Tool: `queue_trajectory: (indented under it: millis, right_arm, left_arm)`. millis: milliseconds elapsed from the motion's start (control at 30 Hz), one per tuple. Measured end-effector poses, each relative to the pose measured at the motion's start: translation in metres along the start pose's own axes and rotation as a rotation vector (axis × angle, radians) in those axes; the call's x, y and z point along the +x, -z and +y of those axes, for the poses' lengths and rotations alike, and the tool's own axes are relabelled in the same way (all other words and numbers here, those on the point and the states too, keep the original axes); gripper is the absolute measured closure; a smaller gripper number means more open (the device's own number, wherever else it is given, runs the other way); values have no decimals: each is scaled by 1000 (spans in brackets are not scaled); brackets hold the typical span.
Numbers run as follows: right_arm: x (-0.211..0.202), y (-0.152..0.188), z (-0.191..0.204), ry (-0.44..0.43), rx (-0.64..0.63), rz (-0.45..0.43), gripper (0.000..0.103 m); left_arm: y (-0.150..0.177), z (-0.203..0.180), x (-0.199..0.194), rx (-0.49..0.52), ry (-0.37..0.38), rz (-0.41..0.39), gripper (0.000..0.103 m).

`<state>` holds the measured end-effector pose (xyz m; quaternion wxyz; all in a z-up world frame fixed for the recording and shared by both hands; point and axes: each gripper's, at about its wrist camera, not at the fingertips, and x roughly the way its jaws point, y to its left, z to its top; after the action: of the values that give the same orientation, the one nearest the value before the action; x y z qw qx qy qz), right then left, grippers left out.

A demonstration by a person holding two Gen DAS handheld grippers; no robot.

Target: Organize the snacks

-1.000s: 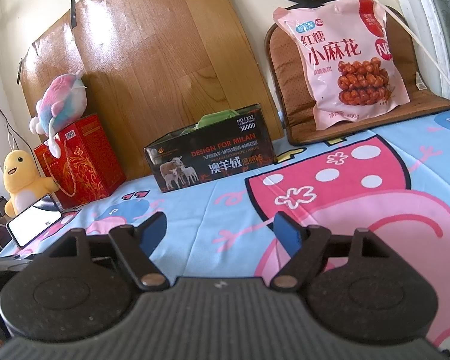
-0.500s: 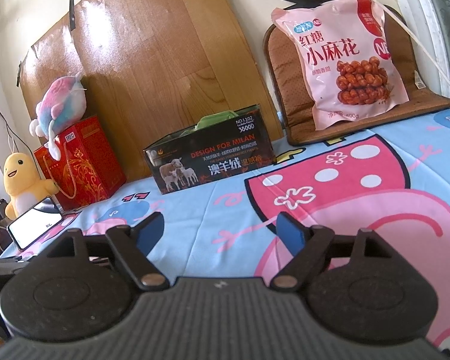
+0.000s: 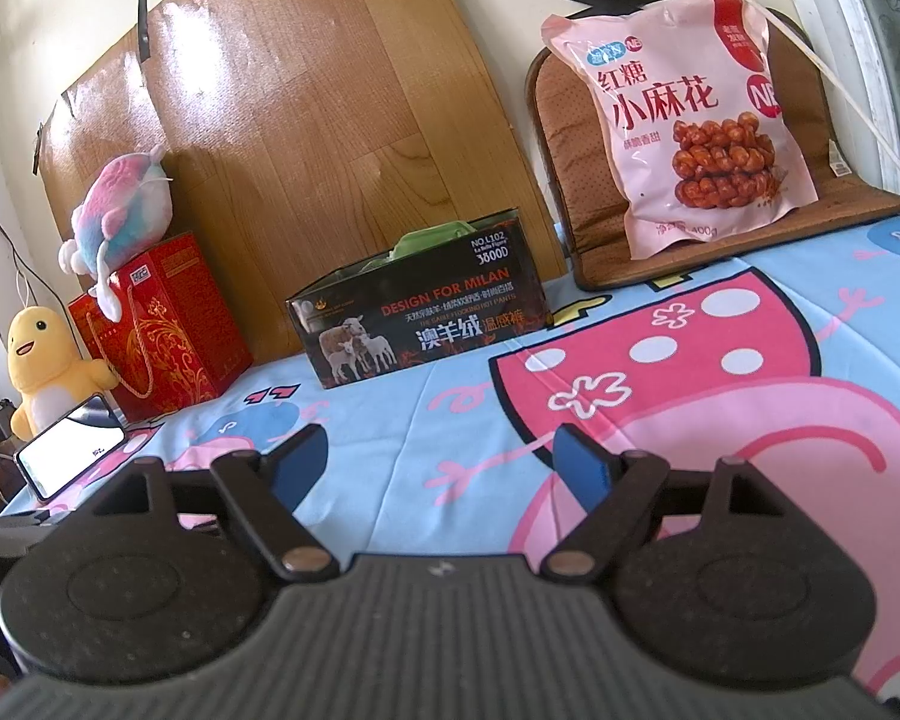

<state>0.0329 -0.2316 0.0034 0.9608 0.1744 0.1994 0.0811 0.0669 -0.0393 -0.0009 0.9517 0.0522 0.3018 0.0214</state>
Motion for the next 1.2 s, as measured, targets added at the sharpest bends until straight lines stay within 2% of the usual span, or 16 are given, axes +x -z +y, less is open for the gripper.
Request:
queue_trajectory:
  millis: [1200]
  right_arm:
    - [0,0,0,1,1,-1,18]
  left_arm:
    - [2,0,0,-8,23,-4,0]
